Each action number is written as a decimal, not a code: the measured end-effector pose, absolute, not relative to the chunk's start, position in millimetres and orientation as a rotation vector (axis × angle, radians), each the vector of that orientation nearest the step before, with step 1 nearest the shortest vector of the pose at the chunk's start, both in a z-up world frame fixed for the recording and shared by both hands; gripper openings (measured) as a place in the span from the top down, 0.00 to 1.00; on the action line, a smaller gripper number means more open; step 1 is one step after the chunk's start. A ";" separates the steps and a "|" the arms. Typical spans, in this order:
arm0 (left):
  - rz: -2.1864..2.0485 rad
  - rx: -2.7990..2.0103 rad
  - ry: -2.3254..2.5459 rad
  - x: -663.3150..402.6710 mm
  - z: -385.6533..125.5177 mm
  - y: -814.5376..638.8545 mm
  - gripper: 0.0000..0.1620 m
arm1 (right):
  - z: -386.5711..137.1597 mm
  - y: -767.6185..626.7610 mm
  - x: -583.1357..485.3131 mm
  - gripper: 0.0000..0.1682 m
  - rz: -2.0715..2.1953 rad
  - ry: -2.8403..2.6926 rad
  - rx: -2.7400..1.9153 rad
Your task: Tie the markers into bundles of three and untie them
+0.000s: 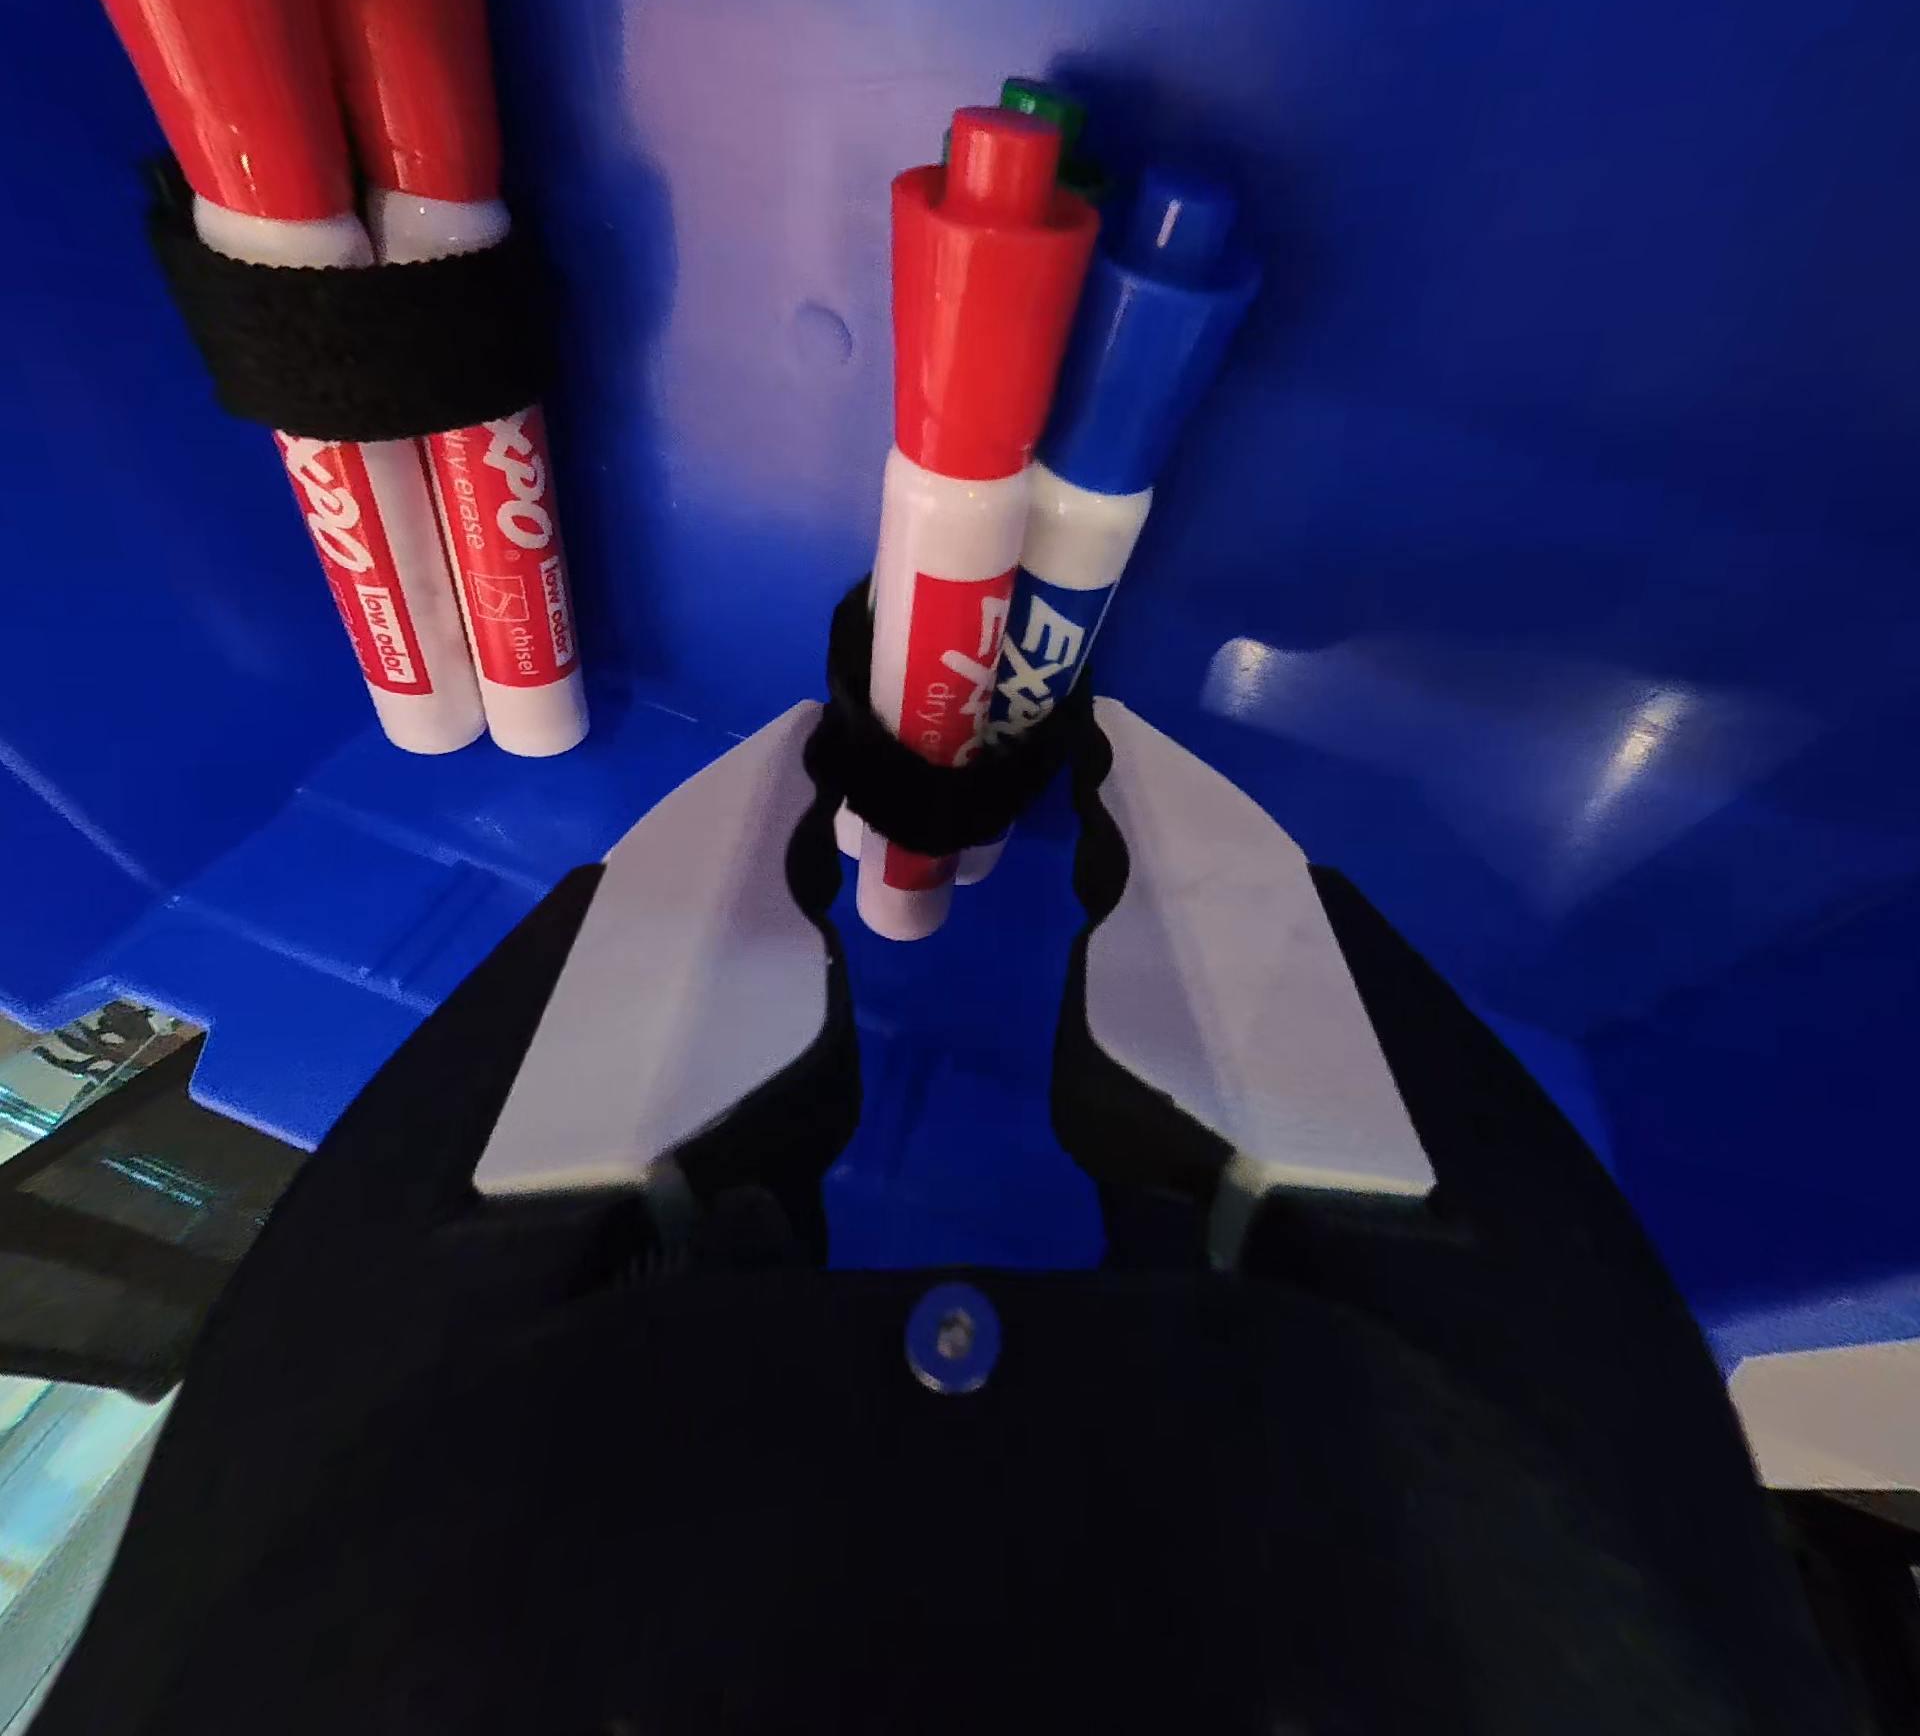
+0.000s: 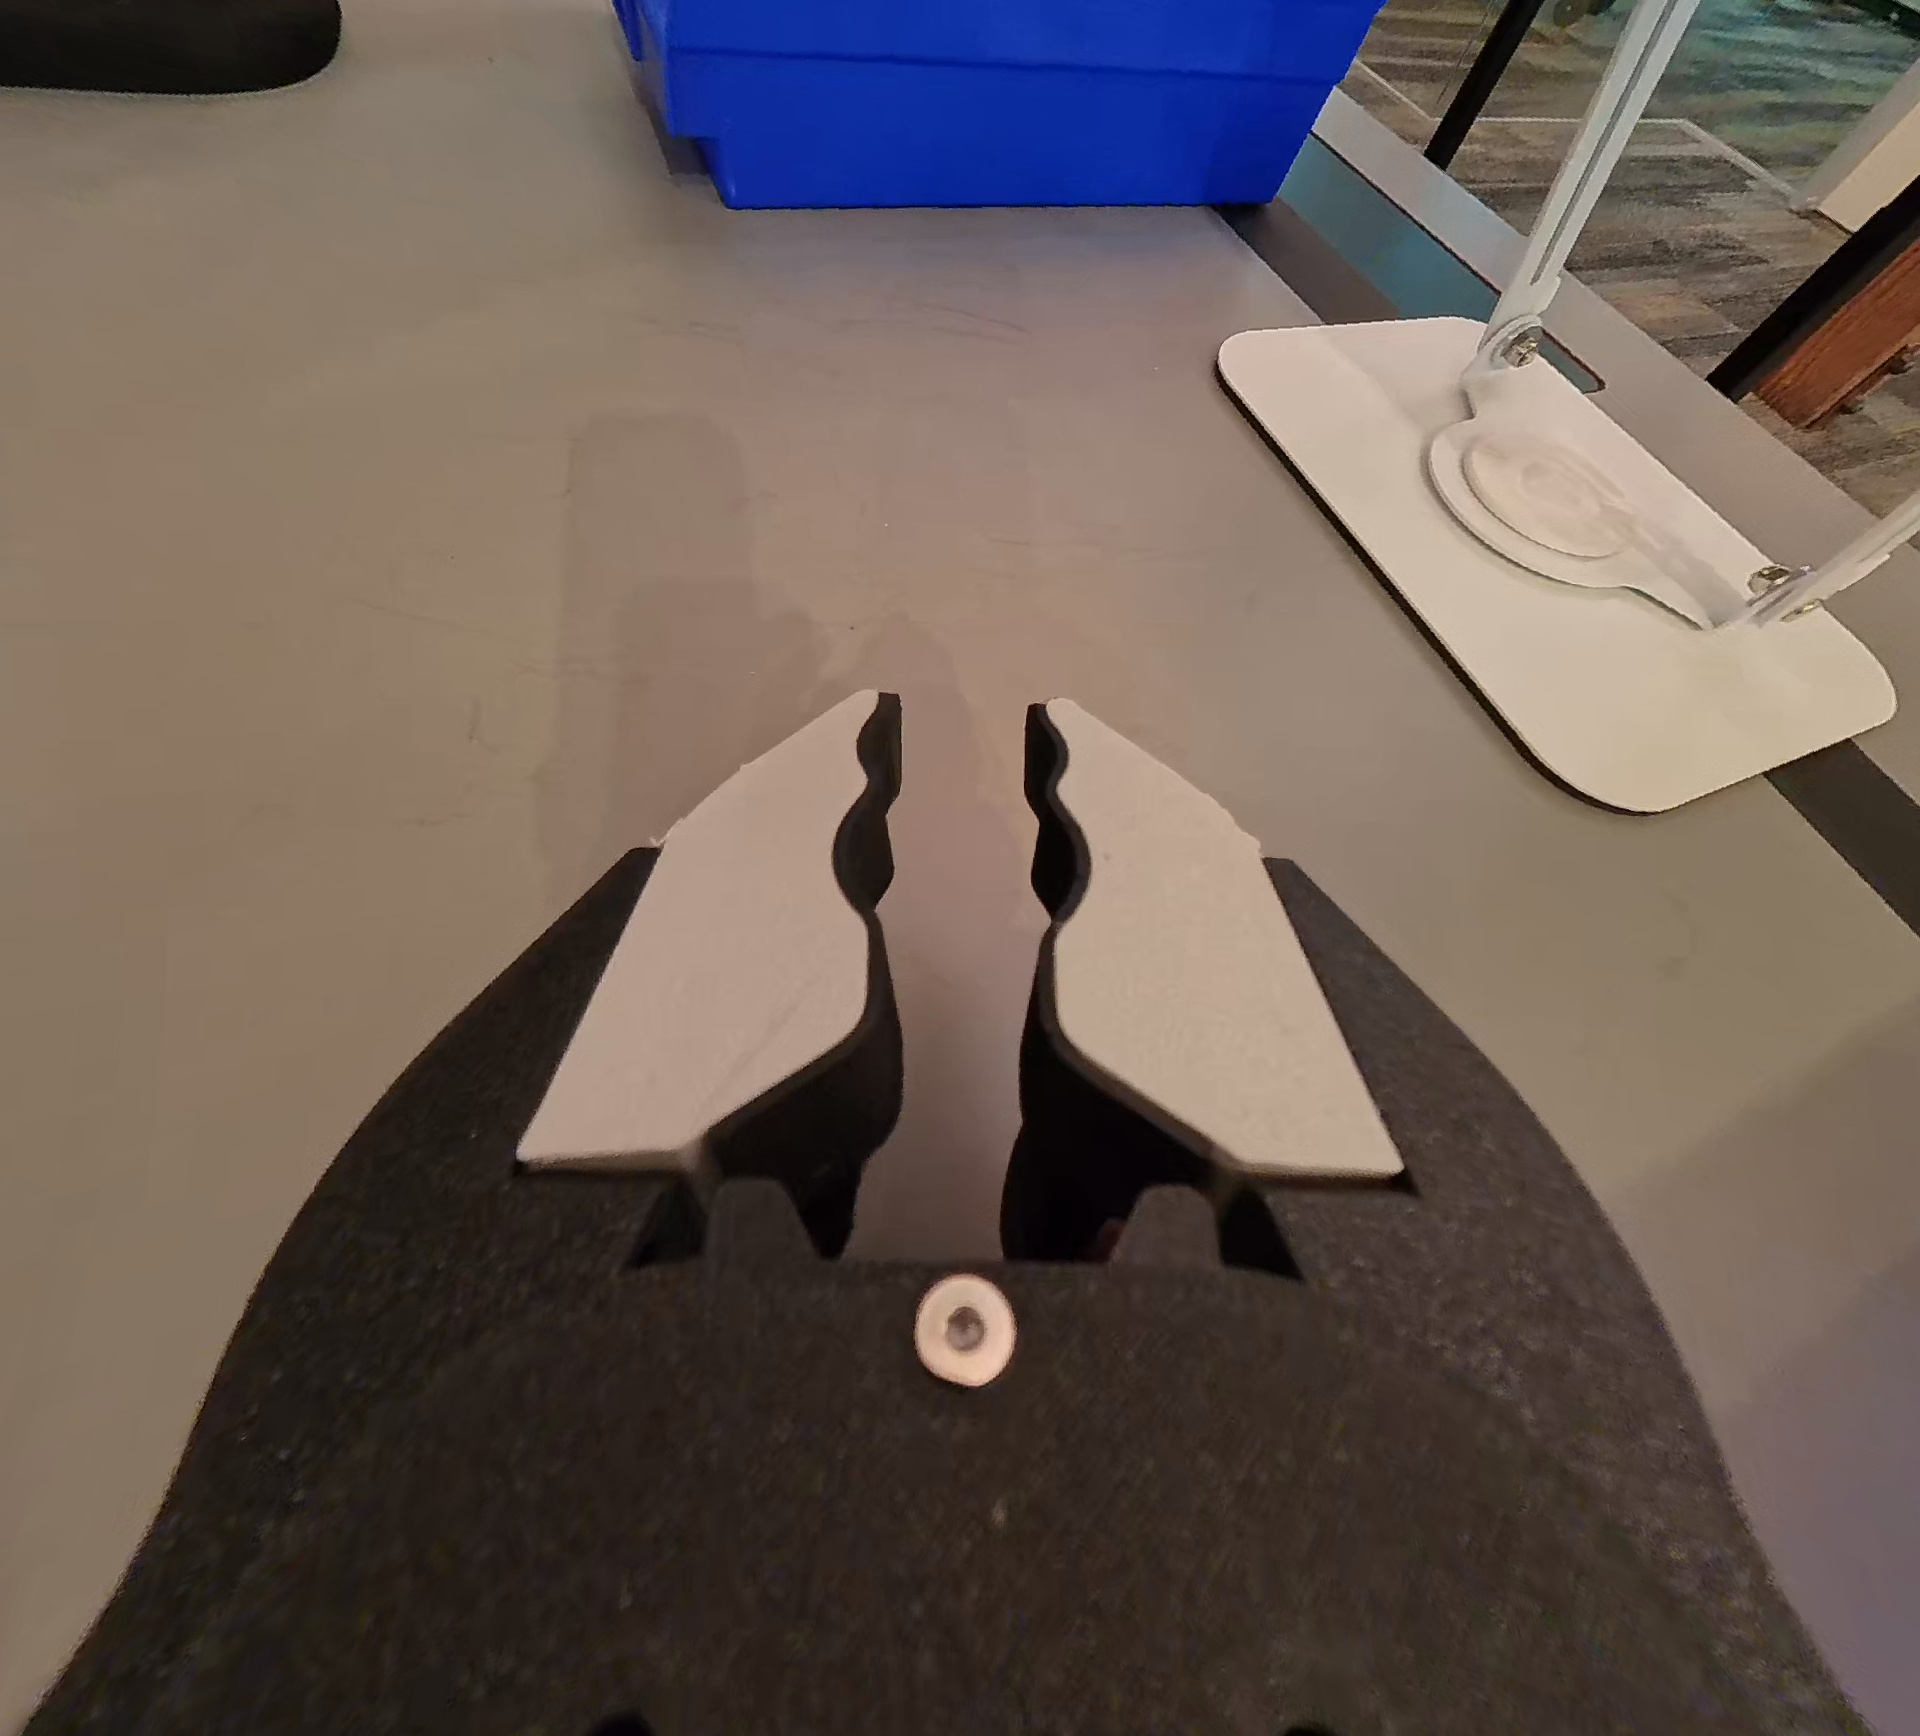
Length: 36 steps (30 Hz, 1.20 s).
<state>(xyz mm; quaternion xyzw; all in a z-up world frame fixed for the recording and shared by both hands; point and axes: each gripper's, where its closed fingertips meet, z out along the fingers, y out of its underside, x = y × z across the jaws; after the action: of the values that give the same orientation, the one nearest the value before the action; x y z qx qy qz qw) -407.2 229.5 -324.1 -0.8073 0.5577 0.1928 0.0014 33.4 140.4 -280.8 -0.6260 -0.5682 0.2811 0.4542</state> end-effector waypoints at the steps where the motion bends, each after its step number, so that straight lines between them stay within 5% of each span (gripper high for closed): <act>1: 0.605 -2.533 1.748 -407.3 -324.2 229.5 0.74 | -281.3 140.2 33.2 0.87 0.692 -1.407 -1.545; 11: 0.585 -2.543 1.573 -404.4 -315.4 225.9 0.76 | -282.8 139.3 32.5 0.87 0.680 -1.419 -1.543; 19: 0.341 -2.429 1.126 -374.8 -250.2 212.7 0.77 | -280.6 140.3 33.0 0.87 0.692 -1.402 -1.543; 28: -0.201 -2.112 0.989 -233.8 -163.8 130.6 0.77 | -273.8 142.3 35.8 0.86 0.737 -1.355 -1.538; 36: -0.648 -1.843 0.913 -63.0 -192.7 133.8 0.77 | -258.7 153.7 54.6 0.85 0.838 -1.210 -1.559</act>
<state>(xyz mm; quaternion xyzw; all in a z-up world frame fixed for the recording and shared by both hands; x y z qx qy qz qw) -63.0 133.8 -192.7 -0.7531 0.3729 -0.2646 0.4730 54.6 153.7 -258.7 -0.6386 -0.4957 0.3431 0.4782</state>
